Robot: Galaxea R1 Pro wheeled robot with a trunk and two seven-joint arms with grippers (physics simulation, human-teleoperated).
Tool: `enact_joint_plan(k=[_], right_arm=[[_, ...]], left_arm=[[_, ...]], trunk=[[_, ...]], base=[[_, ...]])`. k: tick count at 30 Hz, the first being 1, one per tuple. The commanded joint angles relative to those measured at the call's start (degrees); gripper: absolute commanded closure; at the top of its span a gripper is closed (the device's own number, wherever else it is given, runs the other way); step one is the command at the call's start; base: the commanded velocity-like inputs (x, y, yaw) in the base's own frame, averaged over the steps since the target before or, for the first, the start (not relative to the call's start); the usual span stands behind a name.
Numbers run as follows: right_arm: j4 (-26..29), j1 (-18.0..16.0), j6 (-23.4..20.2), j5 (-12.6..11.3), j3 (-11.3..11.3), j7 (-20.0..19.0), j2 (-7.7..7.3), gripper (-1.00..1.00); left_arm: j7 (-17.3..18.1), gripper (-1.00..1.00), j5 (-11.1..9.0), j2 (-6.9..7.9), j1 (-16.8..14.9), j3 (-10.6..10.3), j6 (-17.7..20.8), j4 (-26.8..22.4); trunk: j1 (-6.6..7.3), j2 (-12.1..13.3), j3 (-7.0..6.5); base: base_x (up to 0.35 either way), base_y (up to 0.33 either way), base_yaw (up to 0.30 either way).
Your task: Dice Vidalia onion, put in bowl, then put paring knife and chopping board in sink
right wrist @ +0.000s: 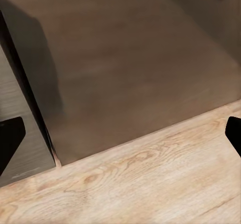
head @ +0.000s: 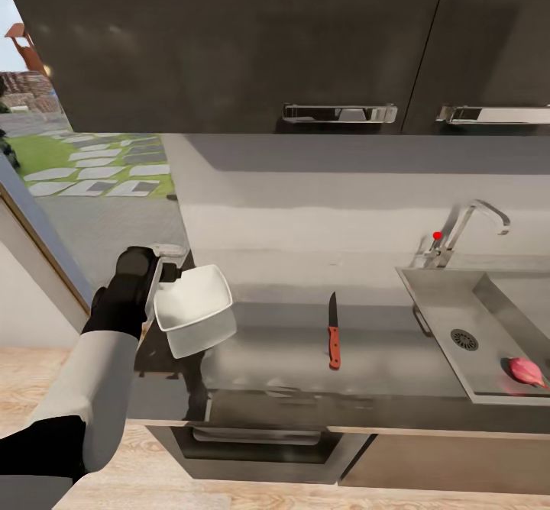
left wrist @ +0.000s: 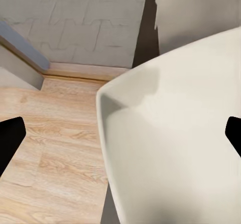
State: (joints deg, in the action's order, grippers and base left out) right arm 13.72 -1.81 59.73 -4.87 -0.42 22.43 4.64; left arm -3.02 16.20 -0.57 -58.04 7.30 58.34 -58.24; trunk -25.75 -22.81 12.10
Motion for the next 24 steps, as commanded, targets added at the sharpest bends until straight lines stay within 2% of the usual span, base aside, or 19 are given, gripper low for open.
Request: enact_joint_plan(k=[1, 8, 24], right_arm=[[0.0, -0.04, 0.27, -0.49, -0.02, -0.37, 0.01, -1.0], [0.0, -0.04, 0.27, -0.49, -0.02, -0.37, 0.01, -1.0], [0.0, -0.04, 0.27, -0.49, -0.02, -0.37, 0.01, -1.0]], left_arm=[[-0.32, -1.0, -0.28, -0.05, -0.05, 0.08, 0.19, -0.02], [-0.32, -1.0, -0.29, -0.05, -0.05, 0.0, 0.19, 0.3], [-0.32, -1.0, -0.3, -0.05, -0.05, -0.01, 0.19, 0.68]], trunk=[[-0.03, -0.11, 0.11], [-0.03, -0.11, 0.11], [-0.03, -0.11, 0.11]], base=[[0.0, 0.0, 0.0], [-0.064, 0.0, 0.0], [-0.313, 0.0, 0.0]])
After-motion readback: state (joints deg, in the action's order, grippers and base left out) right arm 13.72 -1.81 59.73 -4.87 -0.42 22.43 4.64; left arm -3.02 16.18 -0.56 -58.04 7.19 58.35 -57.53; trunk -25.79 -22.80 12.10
